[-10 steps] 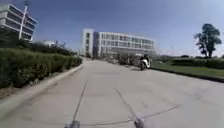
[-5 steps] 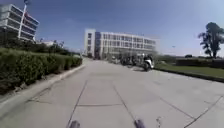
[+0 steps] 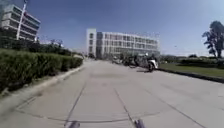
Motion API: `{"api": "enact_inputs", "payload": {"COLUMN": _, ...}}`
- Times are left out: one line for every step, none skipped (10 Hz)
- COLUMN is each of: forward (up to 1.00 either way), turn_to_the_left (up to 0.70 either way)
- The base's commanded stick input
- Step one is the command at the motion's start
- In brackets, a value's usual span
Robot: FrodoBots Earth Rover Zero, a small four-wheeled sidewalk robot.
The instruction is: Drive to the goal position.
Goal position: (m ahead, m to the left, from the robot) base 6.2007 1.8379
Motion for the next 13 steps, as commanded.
{"api": "enact_inputs", "payload": {"forward": 0.7, "turn_to_the_left": 0.0}}
{"api": "enact_inputs", "payload": {"forward": 0.7, "turn_to_the_left": 0.0}}
{"api": "enact_inputs", "payload": {"forward": 0.7, "turn_to_the_left": 0.0}}
{"api": "enact_inputs", "payload": {"forward": 0.7, "turn_to_the_left": 0.0}}
{"api": "enact_inputs", "payload": {"forward": 0.7, "turn_to_the_left": 0.0}}
{"api": "enact_inputs", "payload": {"forward": 0.7, "turn_to_the_left": 0.0}}
{"api": "enact_inputs", "payload": {"forward": 0.7, "turn_to_the_left": 0.0}}
{"api": "enact_inputs", "payload": {"forward": 0.7, "turn_to_the_left": 0.0}}
{"api": "enact_inputs", "payload": {"forward": 0.7, "turn_to_the_left": 0.0}}
{"api": "enact_inputs", "payload": {"forward": 0.7, "turn_to_the_left": 0.0}}
{"api": "enact_inputs", "payload": {"forward": 0.7, "turn_to_the_left": 0.0}}
{"api": "enact_inputs", "payload": {"forward": 0.7, "turn_to_the_left": 0.0}}
{"api": "enact_inputs", "payload": {"forward": 0.7, "turn_to_the_left": 0.0}}
